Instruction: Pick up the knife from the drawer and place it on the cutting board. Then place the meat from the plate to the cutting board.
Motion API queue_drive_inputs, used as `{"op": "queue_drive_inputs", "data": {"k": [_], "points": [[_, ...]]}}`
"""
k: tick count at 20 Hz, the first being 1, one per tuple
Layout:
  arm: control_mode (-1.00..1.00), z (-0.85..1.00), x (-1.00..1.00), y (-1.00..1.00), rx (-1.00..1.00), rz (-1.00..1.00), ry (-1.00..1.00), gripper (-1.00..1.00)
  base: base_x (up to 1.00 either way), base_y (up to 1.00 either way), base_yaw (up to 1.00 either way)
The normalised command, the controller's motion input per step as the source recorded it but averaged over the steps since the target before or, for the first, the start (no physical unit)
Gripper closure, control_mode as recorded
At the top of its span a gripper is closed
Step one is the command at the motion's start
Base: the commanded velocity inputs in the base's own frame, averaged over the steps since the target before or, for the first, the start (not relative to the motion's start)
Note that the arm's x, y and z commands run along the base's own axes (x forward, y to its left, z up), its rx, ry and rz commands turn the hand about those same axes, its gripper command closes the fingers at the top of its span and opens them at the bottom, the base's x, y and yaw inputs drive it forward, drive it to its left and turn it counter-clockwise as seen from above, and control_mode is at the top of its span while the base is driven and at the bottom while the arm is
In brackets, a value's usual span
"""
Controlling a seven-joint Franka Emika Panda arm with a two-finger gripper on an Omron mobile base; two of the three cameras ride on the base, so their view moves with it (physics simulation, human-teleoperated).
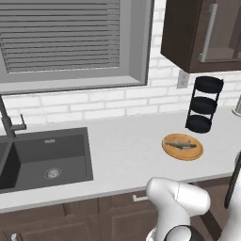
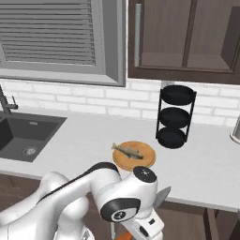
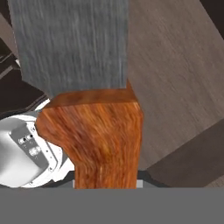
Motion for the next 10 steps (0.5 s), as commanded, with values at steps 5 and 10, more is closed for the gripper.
{"op": "queue_drive_inputs", "data": {"k": [5, 10], "points": [[-1.0, 0.69, 0.02, 0.46, -0.05, 0.01, -0.06, 1.0, 0.0, 0.0, 0.0], [-1.0, 0.69, 0.05, 0.51, -0.06, 0.01, -0.06, 1.0, 0.0, 0.0, 0.0]]}}
